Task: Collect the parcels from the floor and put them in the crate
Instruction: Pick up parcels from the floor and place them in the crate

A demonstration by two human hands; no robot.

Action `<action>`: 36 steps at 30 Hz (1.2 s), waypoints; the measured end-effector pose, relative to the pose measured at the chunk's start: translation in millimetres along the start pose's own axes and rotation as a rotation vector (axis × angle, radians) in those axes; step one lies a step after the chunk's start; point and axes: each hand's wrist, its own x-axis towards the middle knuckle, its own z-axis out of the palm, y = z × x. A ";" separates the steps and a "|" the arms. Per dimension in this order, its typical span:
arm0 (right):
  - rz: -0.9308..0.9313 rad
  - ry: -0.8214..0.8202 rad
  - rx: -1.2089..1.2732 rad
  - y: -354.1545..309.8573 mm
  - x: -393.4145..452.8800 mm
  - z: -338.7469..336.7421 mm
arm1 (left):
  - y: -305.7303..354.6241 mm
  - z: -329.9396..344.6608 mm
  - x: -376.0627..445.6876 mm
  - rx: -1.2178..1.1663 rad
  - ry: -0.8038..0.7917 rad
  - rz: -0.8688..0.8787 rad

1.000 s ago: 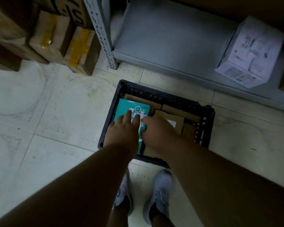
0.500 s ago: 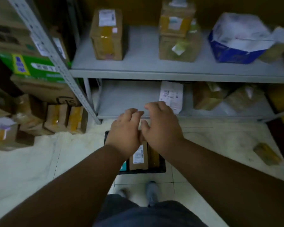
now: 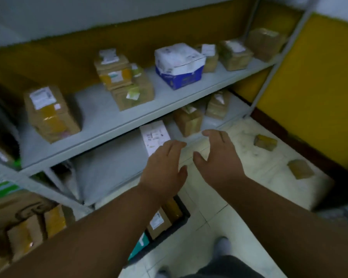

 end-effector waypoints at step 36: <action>0.679 0.243 -0.209 541.6 290.5 -341.9 | 397.7 449.2 545.7 -0.066 -0.466 0.537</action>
